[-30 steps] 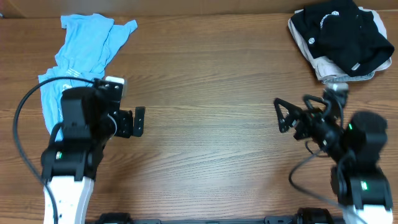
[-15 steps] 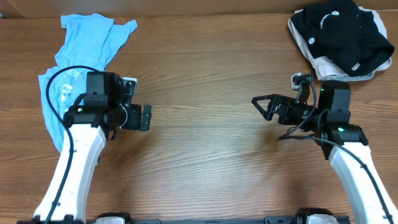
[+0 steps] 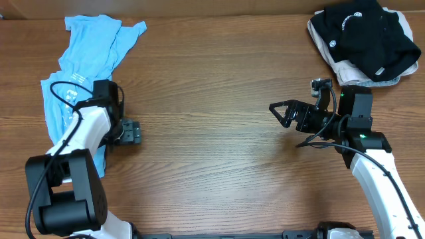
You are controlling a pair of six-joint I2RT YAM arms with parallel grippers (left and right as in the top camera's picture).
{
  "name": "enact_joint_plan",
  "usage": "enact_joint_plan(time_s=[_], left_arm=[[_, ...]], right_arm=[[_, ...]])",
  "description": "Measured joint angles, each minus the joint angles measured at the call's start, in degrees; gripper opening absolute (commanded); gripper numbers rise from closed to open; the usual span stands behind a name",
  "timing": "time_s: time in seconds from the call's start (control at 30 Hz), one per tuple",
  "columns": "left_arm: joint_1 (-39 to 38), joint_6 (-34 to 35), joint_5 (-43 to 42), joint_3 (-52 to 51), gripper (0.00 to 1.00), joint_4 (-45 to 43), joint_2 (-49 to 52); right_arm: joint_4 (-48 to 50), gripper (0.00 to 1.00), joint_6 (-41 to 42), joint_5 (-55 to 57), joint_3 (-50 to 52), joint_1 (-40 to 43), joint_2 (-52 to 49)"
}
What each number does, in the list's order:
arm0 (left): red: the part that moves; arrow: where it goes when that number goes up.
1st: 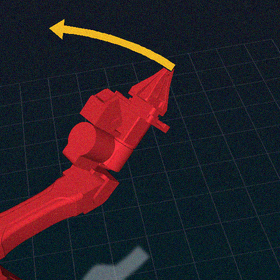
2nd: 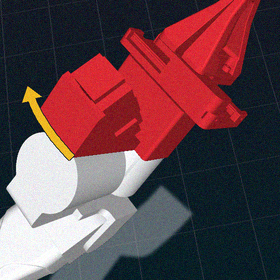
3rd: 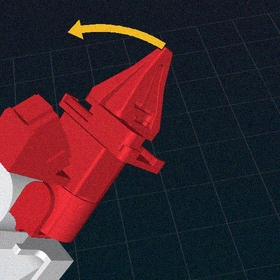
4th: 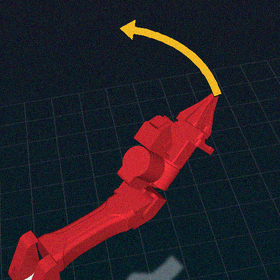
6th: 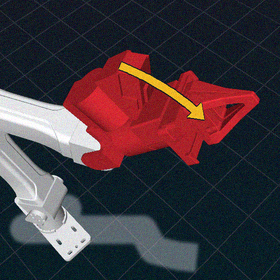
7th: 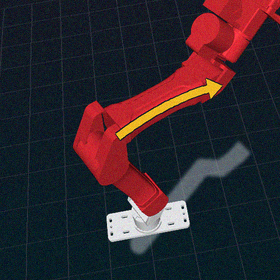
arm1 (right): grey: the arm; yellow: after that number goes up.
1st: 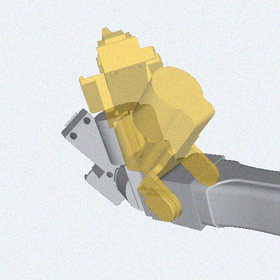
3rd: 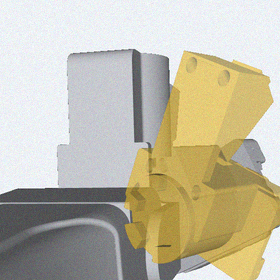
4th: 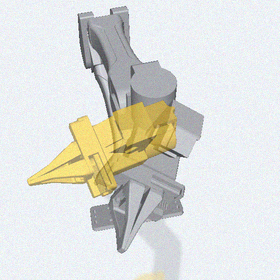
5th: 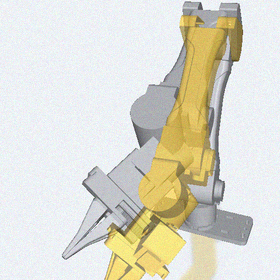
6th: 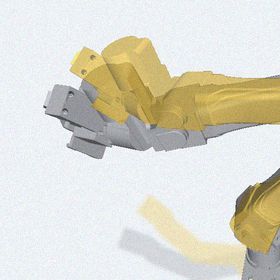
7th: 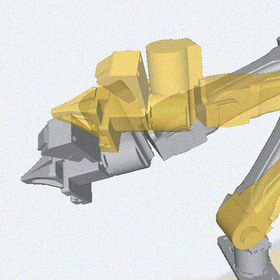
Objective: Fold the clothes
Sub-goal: 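Move left gripper down onto the blue T-shirt and grasp it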
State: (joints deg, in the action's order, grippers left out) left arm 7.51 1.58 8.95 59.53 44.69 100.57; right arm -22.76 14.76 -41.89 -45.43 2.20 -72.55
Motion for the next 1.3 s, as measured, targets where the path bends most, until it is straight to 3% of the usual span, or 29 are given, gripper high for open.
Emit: enact_joint_plan(time_s=[0.23,0.3,0.37,0.73,0.87,1.3], left_arm=[[1.16,0.55,1.7,0.07,0.92,0.5,0.28],[1.16,1.09,3.37,0.09,0.78,1.09,0.28],[1.18,1.7,4.92,0.11,0.74,1.92,0.28],[1.27,8.46,9.73,0.11,0.68,6.01,0.28],[1.27,9.07,9.97,0.11,0.59,5.79,0.28],[1.29,9.07,12.02,-0.59,0.59,3.98,0.28]], right_arm=[[0.31,1.0,0.0,0.44,-0.02,0.0,0.0],[0.87,0.99,0.02,0.52,0.0,0.0,0.0],[1.07,0.99,0.02,0.59,0.0,0.0,0.0],[0.83,0.99,0.0,0.98,-0.02,0.0,0.0],[-0.2,1.0,0.0,1.05,0.0,0.0,0.0],[-3.56,1.0,0.0,5.29,-0.02,0.0,0.0]])
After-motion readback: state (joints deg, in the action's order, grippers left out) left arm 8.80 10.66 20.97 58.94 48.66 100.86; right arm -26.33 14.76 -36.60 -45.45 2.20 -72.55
